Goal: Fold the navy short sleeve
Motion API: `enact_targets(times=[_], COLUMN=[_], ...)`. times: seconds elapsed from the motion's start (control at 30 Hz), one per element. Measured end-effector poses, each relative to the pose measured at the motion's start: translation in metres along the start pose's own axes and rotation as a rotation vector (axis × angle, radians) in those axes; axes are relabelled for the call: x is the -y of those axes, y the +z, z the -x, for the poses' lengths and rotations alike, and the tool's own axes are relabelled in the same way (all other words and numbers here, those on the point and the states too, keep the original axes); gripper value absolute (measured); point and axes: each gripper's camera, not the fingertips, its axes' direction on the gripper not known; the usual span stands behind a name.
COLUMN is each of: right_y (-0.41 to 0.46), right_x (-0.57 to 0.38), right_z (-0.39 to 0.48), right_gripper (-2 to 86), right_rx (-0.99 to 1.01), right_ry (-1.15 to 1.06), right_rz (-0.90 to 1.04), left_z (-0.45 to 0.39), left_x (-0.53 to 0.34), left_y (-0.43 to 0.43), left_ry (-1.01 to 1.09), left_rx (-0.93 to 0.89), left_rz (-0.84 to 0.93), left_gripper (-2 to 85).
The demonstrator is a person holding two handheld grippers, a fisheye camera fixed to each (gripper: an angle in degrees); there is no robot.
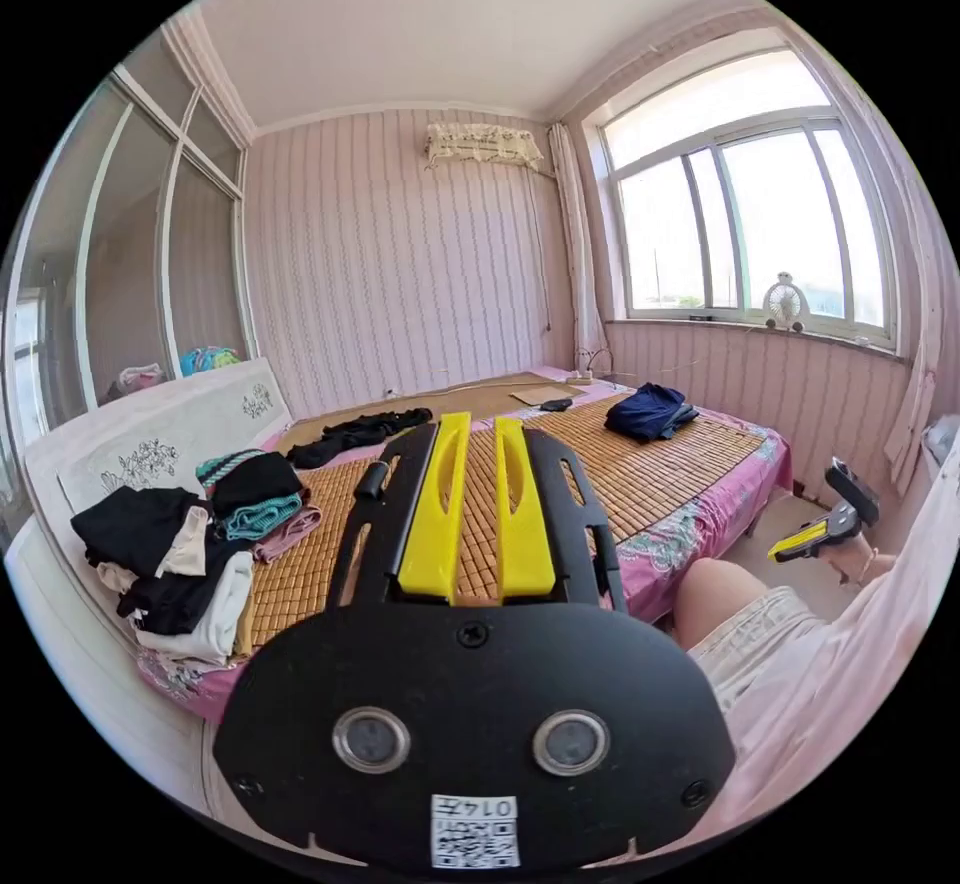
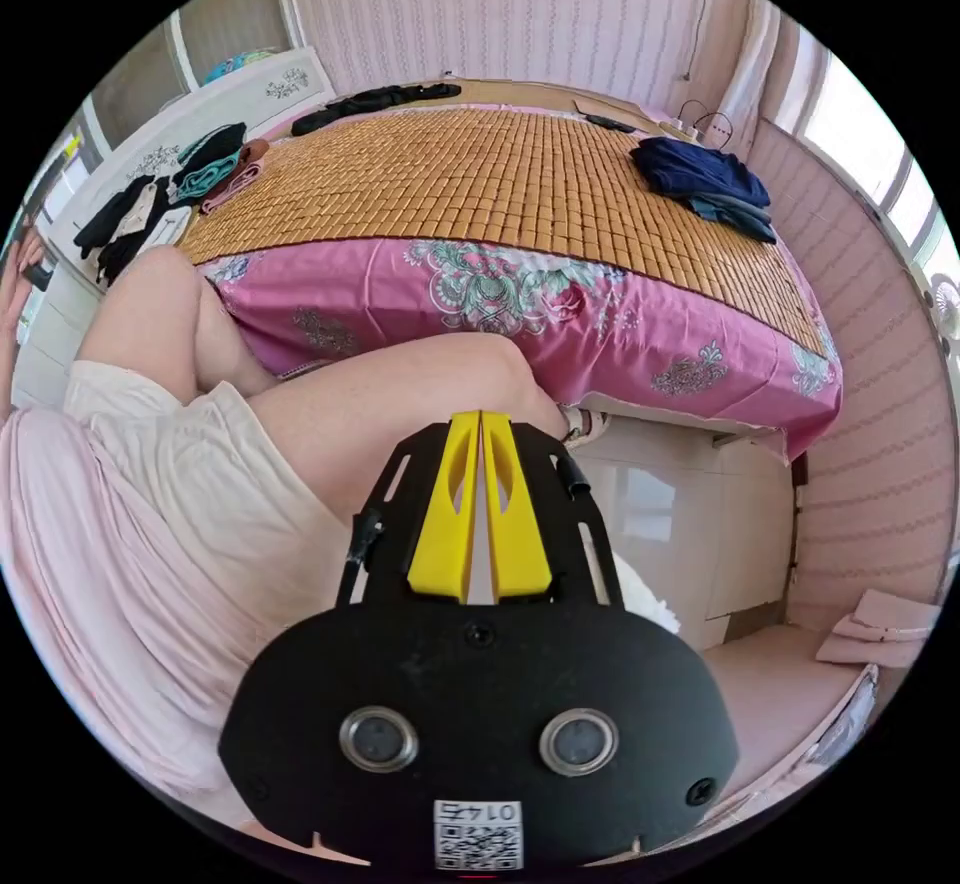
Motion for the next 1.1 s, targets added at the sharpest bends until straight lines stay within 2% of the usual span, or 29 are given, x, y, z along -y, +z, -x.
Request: enact_targets(times=[0.1,0.3,0.6,0.83,0.97,1.1], right_y=[-0.012,-0.016,-0.036,-0.051,-0.055,-0.043], right_x=[-0.009,-0.035,-0.082,-0.085,-0.050,0.002], right_z=[-0.005,-0.037,-0.090,-0.172,-0.219,-0.259], right_gripper=[-0.9,-0.8,-0.8,-0.2,1.8,4.8], right_rx=[-0.064,0.084,0.041,0.078,-0.006,-0.122], right_ry=[-0.019,0.085,0.262,0.371,0.333,0.239], right_rz=[-0.032,-0.086,-0.143,-0.220,-0.289,-0.377], left_z=[-0.013,-0.040,-0.107,-0.199,-0.268,-0.328], left_x=[0.011,0.036,0.083,0.106,0.110,0.106], left_y=[0.006,0.031,0.150,0.329,0.453,0.573], left_ry=[0.002,0.010,0.113,0.148,0.206,0.249], left_rx=[-0.025,-0.093,-0.323,-0.592,-0.695,-0.713], left_rz=[-0.015,-0.066,-0.073,0.082,0.198,0.349], left_gripper=[4.9,4.8,6.0,8.5,10.3,10.0])
